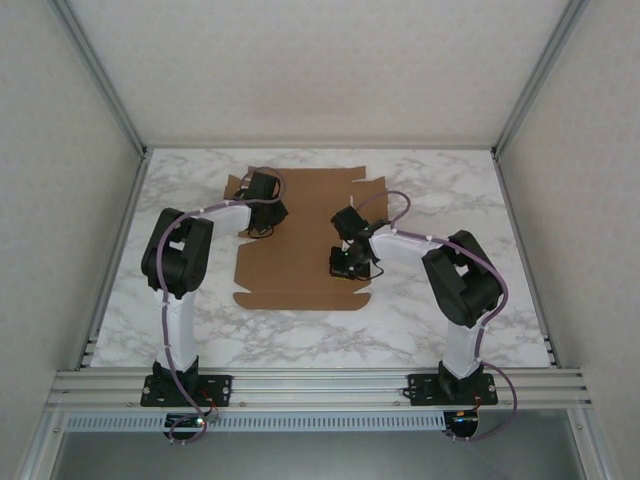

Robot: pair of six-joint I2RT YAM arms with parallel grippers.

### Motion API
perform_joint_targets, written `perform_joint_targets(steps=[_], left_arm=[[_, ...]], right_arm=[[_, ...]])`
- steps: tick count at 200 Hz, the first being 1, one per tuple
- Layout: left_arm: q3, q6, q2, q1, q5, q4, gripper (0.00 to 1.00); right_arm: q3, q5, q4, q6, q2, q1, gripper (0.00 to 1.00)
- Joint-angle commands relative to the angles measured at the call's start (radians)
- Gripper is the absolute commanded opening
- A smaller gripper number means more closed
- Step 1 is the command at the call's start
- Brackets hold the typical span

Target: Fold the paper box

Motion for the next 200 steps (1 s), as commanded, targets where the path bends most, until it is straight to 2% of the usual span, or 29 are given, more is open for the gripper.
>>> perform_joint_targets(steps=[1,12,34,48,59,73,87,99,120,133,149,157,162,169,185,200], left_arm=[[-0.029,0.05,-0.006,-0.038,0.055,-0.027,0.02],[-0.027,0.071,-0.032,-0.047,0.05,-0.029,0.05],[-0.072,0.113,-0.148,-0.062,0.029,0.003,0.18],[-0.128,0.113,-0.251,-0.062,0.014,0.042,0.32],[-0.17,0.111,-0.326,-0.062,0.005,0.067,0.46],[-0.206,0.098,-0.418,-0.062,0.005,0.071,0.51],[-0.27,0.077,-0.512,-0.063,0.027,0.089,0.55],[-0.356,0.057,-0.605,-0.069,0.044,0.129,0.57],[-0.53,0.016,-0.736,-0.108,0.072,0.236,0.59],[-0.574,0.001,-0.754,-0.148,0.062,0.245,0.6],[-0.597,-0.018,-0.741,-0.169,0.07,0.219,0.6],[-0.618,-0.026,-0.743,-0.171,0.079,0.221,0.6],[-0.632,-0.029,-0.749,-0.171,0.08,0.222,0.6],[-0.65,-0.033,-0.758,-0.171,0.079,0.22,0.6],[-0.681,-0.034,-0.78,-0.169,0.07,0.211,0.6],[-0.694,-0.036,-0.794,-0.168,0.063,0.205,0.6]], right_arm=[[0.0,-0.085,0.072,0.05,0.03,0.035,0.09],[-0.006,-0.089,0.096,0.056,0.003,0.044,0.12],[-0.002,-0.072,0.109,0.014,-0.078,0.044,0.16],[0.003,-0.052,0.114,-0.027,-0.135,0.039,0.2],[0.0,0.004,0.129,-0.043,-0.196,0.036,0.31],[0.04,0.068,0.098,-0.091,-0.244,0.028,0.48],[0.104,0.119,0.037,-0.17,-0.257,0.003,0.58],[0.15,0.141,0.018,-0.232,-0.254,-0.033,0.59],[0.185,0.06,0.105,-0.237,-0.215,-0.142,0.61],[0.257,0.054,0.098,-0.246,-0.161,-0.207,0.64],[0.381,0.066,0.021,-0.258,-0.065,-0.289,0.77],[0.446,0.074,-0.02,-0.26,-0.015,-0.333,0.78],[0.479,0.069,-0.039,-0.264,0.011,-0.359,0.9],[0.526,0.067,-0.068,-0.27,0.054,-0.391,0.95],[0.604,0.095,-0.12,-0.303,0.13,-0.439,0.95],[0.675,0.052,-0.178,-0.334,0.214,-0.475,0.93]])
